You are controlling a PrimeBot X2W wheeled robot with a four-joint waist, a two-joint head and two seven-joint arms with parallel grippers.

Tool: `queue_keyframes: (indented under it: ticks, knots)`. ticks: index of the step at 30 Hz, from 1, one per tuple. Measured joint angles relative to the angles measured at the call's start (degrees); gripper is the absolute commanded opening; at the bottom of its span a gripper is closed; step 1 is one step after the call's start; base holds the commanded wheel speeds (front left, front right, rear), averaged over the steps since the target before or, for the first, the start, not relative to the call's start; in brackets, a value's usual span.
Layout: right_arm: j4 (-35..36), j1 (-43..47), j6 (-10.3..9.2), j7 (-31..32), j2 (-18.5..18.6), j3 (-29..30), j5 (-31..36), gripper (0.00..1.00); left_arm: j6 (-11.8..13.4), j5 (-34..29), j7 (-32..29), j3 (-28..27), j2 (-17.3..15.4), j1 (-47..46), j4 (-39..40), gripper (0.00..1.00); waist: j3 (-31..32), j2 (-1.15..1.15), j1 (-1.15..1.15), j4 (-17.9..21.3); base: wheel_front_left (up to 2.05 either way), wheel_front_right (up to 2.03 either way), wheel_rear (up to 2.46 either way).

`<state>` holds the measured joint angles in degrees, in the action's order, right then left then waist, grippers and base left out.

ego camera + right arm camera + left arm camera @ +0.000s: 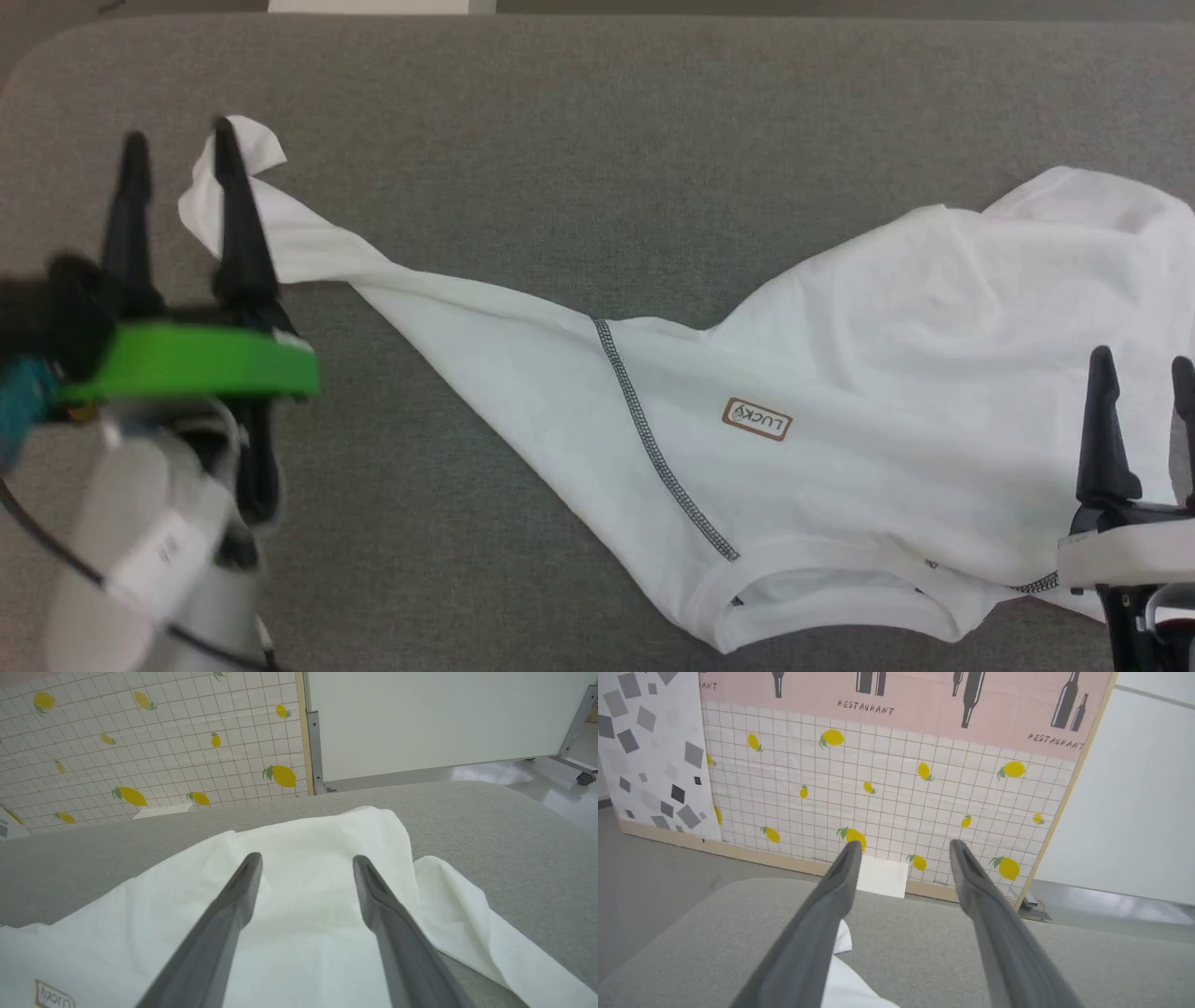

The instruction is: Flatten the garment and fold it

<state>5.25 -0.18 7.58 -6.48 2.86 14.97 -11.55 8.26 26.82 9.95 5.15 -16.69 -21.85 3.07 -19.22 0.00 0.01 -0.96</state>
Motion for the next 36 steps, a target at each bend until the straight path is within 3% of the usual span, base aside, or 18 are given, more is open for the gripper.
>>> queue_keyframes:
  ticks: [7, 14, 17, 24, 30, 36]
  knots:
    - [0.53, 2.30, 0.00, 0.48, 0.01, -0.99, -0.65, 1.00, -1.23, -3.11, 4.61, 4.43, 6.49, 15.85, 9.54, 1.00, 2.29, 0.00, -0.01, -0.34, 0.00, 0.00, 0.00]
    - [0.23, 2.65, 0.00, 0.70, 0.00, -1.97, -1.08, 1.00, -3.78, -7.75, 4.78, 8.08, 12.29, 24.81, 6.30, 1.00, 2.64, 0.00, 0.00, -1.46, 0.00, 0.00, 0.00]
    - [1.62, 2.31, 0.00, 2.85, -0.01, -2.93, 0.45, 1.00, -4.69, -8.31, 4.77, 7.90, 12.95, 24.66, 6.14, 1.00, 2.69, 0.00, -0.01, -2.17, 0.00, 0.00, 0.00]
    - [4.22, -8.25, -0.01, 18.67, 0.12, -2.94, 3.94, 1.00, -5.94, -9.73, 4.78, 8.13, 13.36, 23.64, 5.27, 1.00, 1.37, 0.00, -0.01, -2.88, 0.00, 0.00, 0.00]
    - [-1.71, -19.69, -0.01, 34.64, 9.43, -6.15, 5.21, 1.00, -6.45, -9.51, 4.78, 9.47, 13.56, 21.40, 4.78, 1.00, -1.20, 0.00, 0.00, -3.35, 0.00, 0.00, 0.00]
    - [-12.15, -24.94, 0.01, 46.88, 14.88, -11.77, 2.59, 1.00, -6.42, -7.82, 4.78, 11.13, 13.62, 19.64, 3.98, 1.00, -3.68, 0.00, 0.00, -4.13, 0.00, 0.00, 0.00]
